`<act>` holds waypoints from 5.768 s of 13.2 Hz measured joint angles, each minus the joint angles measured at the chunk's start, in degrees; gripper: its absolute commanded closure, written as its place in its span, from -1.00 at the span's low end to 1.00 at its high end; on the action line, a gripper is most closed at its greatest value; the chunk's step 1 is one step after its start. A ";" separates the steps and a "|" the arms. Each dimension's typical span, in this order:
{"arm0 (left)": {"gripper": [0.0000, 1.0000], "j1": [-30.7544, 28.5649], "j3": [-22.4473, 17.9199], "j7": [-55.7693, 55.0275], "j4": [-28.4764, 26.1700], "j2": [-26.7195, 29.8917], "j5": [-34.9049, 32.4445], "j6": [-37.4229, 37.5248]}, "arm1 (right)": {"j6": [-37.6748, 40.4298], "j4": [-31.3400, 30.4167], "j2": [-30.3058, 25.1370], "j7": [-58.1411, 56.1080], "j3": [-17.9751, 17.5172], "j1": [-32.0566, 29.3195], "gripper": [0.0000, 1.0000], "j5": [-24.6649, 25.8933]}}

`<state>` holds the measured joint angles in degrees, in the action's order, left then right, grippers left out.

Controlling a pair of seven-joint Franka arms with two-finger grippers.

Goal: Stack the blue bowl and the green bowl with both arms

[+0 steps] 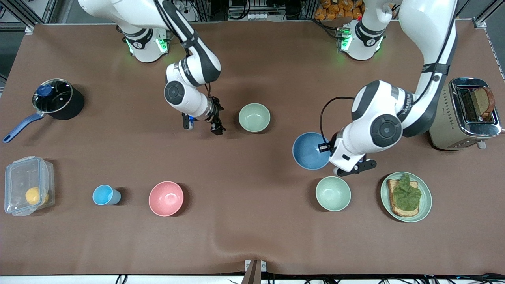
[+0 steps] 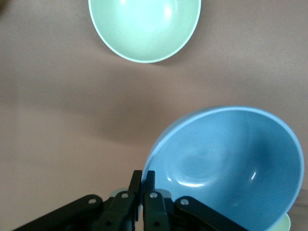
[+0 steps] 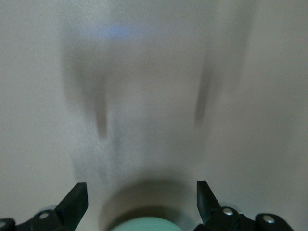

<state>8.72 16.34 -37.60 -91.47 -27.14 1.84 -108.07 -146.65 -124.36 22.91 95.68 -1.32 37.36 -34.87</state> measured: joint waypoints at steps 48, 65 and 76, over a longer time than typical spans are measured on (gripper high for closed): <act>-1.00 16.32 7.45 -28.16 -23.08 0.03 0.00 -31.99 | -9.04 0.40 4.43 -16.26 -1.49 4.77 -1.00 -26.95; -1.00 -0.71 6.26 -21.19 -4.81 20.53 -7.64 -0.65 | 24.71 -4.83 -7.56 -28.00 18.01 -0.16 -1.00 -2.83; -1.00 -7.87 -4.59 13.28 5.72 22.02 -3.61 13.04 | 46.84 6.80 -10.05 -39.90 31.69 -0.72 -1.00 21.32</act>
<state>0.86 11.75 -24.32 -85.75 -5.12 -1.77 -95.02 -99.81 -117.56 12.86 55.77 30.38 36.63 -13.55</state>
